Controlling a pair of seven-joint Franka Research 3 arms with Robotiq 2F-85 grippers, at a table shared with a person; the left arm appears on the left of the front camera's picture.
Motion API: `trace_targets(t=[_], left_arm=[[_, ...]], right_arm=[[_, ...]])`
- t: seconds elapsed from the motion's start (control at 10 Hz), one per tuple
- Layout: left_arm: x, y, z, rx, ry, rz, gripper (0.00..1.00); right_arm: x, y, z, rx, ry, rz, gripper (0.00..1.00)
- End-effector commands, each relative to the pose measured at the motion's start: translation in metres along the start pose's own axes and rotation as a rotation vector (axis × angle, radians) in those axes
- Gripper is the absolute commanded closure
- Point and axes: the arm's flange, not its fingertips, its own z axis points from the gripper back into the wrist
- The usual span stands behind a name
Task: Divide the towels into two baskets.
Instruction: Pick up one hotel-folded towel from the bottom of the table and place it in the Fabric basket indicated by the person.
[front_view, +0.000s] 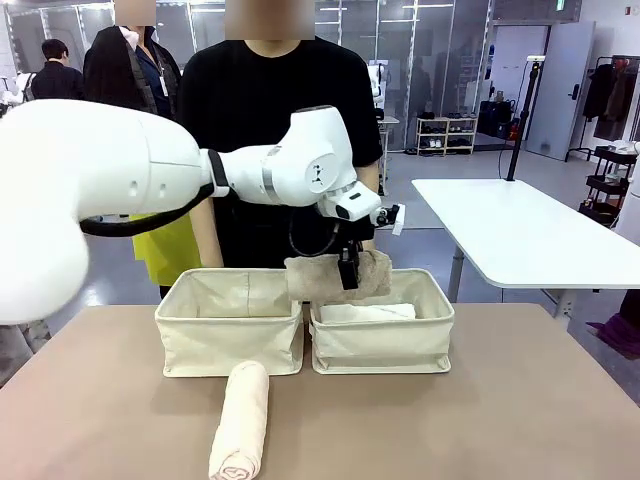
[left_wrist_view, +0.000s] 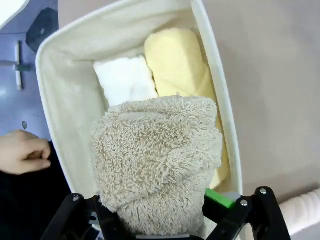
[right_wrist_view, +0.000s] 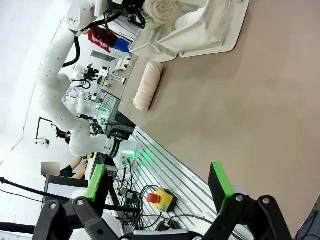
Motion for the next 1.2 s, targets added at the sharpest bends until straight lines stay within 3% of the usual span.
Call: trace_targets(t=[0.0,0.5,0.7,0.8,1.1], left_arm=[[0.022,0.024,0.001,0.016,-0.011,0.002,0.51],[0.045,0.026,-0.007,-0.005,-0.036,-0.064,0.51],[0.049,0.022,-0.005,-0.016,-0.037,-0.089,0.07],[0.05,0.019,-0.004,-0.015,-0.039,-0.097,0.0],[0.048,0.016,0.002,-0.018,-0.049,-0.094,0.0]], right_arm=[[-0.001,0.004,0.001,0.005,-0.007,0.011,0.0],[-0.001,0.004,0.001,0.005,-0.007,0.011,0.0],[-0.001,0.004,0.001,0.005,-0.007,0.011,0.0],[-0.001,0.004,0.001,0.005,-0.007,0.011,0.0],[-0.001,0.004,0.001,0.005,-0.007,0.011,0.0]])
